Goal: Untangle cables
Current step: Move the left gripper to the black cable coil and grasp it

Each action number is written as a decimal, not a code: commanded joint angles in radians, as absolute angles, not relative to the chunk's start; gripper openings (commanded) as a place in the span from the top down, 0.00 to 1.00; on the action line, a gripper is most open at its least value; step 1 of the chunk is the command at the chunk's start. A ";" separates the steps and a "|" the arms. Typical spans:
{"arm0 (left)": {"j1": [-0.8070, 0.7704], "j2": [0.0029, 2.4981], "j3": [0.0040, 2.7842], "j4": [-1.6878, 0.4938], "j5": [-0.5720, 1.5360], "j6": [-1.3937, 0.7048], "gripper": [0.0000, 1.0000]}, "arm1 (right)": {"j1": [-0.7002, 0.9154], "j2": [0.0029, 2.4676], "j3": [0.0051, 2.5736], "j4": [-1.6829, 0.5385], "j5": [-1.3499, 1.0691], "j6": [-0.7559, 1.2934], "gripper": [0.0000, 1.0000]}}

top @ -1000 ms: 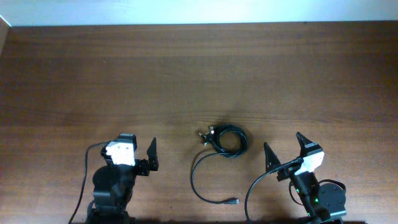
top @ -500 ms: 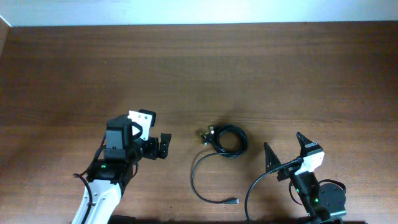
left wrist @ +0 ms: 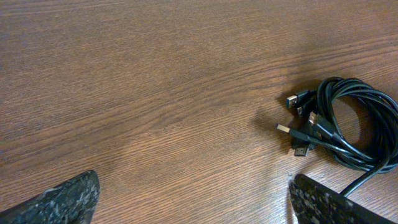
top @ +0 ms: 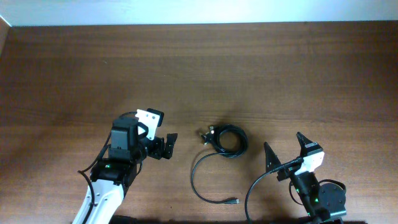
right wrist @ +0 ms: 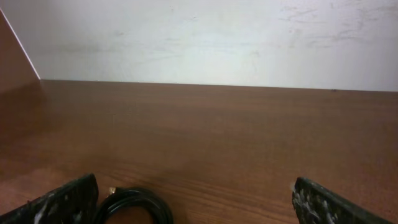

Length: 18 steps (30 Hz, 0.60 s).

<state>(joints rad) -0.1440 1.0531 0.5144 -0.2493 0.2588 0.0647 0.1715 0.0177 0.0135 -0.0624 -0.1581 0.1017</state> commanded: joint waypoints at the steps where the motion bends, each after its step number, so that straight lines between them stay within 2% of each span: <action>1: -0.148 1.055 0.538 -0.247 0.270 0.084 0.01 | 0.168 0.013 0.006 -0.064 -0.153 0.101 0.01; 10: -0.148 1.055 0.538 -0.211 0.267 0.084 0.01 | 0.168 0.013 0.006 -0.064 -0.153 0.101 0.01; 13: -0.148 1.055 0.539 -0.217 0.408 0.084 0.01 | 0.168 0.013 0.006 -0.064 -0.153 0.101 0.01; 15: -0.158 1.055 0.564 -0.282 0.435 0.081 0.01 | 0.168 0.013 0.006 -0.064 -0.153 0.101 0.01; 18: -0.229 1.056 0.733 -0.441 0.314 0.139 0.01 | 0.168 0.013 0.006 -0.064 -0.153 0.101 0.01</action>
